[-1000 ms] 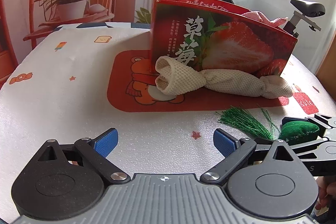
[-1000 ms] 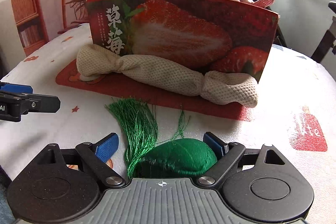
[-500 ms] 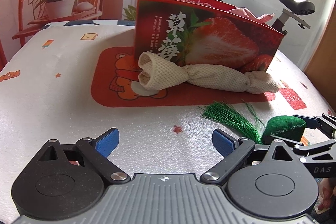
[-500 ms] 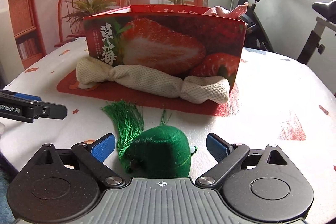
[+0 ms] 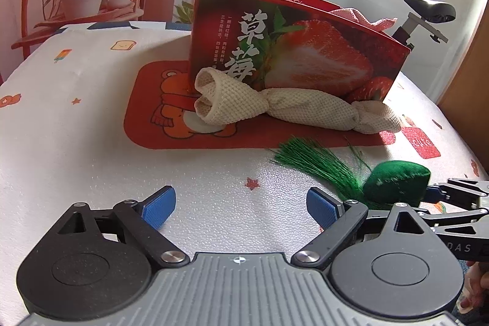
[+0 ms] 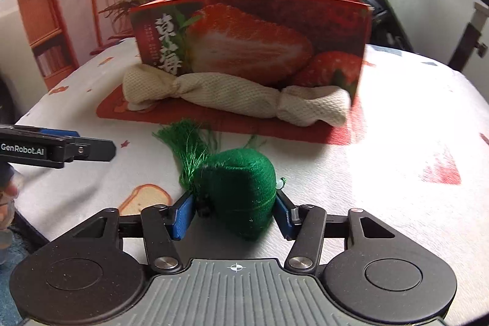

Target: Organize soft objects

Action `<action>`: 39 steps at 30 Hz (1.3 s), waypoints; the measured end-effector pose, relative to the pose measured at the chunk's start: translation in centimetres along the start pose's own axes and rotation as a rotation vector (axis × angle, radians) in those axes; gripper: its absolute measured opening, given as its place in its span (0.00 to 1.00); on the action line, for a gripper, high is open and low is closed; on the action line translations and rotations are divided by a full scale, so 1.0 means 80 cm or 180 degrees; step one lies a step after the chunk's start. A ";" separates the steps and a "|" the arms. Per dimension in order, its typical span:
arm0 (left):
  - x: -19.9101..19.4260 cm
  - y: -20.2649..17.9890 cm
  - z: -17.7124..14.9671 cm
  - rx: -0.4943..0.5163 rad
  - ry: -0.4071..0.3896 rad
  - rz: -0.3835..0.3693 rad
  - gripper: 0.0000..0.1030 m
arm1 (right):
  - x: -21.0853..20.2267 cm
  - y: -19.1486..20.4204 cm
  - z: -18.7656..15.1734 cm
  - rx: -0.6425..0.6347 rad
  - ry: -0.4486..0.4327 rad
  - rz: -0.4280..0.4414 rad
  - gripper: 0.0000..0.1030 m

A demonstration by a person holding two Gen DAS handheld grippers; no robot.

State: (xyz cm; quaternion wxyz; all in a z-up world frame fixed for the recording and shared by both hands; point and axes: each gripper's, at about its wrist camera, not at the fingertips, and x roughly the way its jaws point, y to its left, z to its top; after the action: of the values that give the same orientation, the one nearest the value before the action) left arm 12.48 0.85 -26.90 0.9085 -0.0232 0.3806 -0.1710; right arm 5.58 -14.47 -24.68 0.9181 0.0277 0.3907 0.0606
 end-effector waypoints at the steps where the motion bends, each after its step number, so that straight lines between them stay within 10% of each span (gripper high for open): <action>1: 0.001 0.000 0.000 -0.0007 0.0013 0.0003 0.91 | 0.005 0.003 0.003 -0.0037 0.0008 0.0031 0.48; 13: 0.002 0.004 0.001 -0.0059 0.0030 0.0074 0.91 | 0.044 0.036 0.030 -0.0480 -0.0042 0.0114 0.49; 19: 0.004 0.003 -0.001 -0.0059 0.0051 0.0068 0.90 | 0.036 0.031 0.023 -0.0410 -0.0011 0.0000 0.70; 27: 0.002 0.003 -0.002 -0.0073 0.0030 0.0069 0.90 | 0.019 0.015 0.007 -0.0230 -0.0009 -0.0082 0.74; 39: 0.007 -0.002 -0.005 0.0004 0.0092 0.0105 0.89 | 0.007 0.004 0.001 -0.0174 -0.0018 -0.0183 0.45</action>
State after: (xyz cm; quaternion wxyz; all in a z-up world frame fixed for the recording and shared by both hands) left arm 12.52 0.52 -27.54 0.9056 -0.0139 0.3940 -0.1565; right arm 6.00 -14.04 -24.99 0.9209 -0.0085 0.3870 0.0449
